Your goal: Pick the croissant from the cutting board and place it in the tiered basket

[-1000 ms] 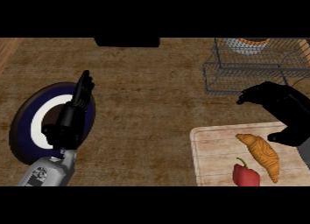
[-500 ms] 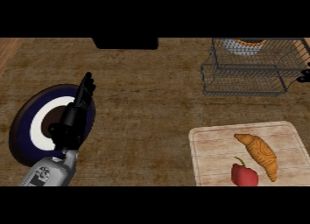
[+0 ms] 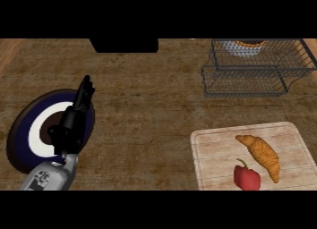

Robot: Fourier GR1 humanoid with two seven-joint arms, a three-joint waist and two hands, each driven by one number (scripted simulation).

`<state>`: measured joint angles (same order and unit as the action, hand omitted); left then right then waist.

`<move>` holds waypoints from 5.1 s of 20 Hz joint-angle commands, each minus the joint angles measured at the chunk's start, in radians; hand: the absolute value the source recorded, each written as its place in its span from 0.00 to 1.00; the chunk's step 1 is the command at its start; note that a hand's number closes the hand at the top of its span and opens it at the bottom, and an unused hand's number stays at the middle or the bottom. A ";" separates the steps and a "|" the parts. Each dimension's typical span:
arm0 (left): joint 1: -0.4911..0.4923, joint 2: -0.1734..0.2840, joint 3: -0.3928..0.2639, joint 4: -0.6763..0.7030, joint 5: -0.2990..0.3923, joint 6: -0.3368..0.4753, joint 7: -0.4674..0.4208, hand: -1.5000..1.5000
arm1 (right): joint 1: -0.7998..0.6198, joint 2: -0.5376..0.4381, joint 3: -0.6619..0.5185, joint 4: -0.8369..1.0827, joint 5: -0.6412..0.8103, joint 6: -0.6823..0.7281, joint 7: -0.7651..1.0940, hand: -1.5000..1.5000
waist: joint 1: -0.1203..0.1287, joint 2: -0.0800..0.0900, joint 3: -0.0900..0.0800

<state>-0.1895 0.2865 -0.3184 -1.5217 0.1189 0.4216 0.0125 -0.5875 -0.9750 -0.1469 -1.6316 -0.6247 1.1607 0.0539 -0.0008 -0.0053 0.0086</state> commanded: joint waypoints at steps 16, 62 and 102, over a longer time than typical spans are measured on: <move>0.001 -0.012 -0.005 -0.037 -0.029 -0.007 0.030 0.50 | 0.289 0.153 -0.024 -0.598 0.597 0.162 -0.196 0.00 | 0.006 0.011 -0.001; 0.057 -0.081 0.085 -0.049 -0.113 -0.108 0.018 0.50 | 0.434 0.038 0.391 0.049 1.675 -0.870 -0.982 0.00 | 0.010 0.007 -0.009; 0.006 -0.190 0.212 0.022 -0.202 -0.195 0.014 0.50 | 0.380 0.304 0.441 0.232 1.908 -0.884 -1.002 0.00 | 0.000 0.006 -0.009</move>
<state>-0.1394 0.1086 -0.1363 -1.5476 -0.0873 0.2367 0.0307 -0.2116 -0.6904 0.3084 -1.4253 1.2642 0.2619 -0.8911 0.0022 0.0000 -0.0001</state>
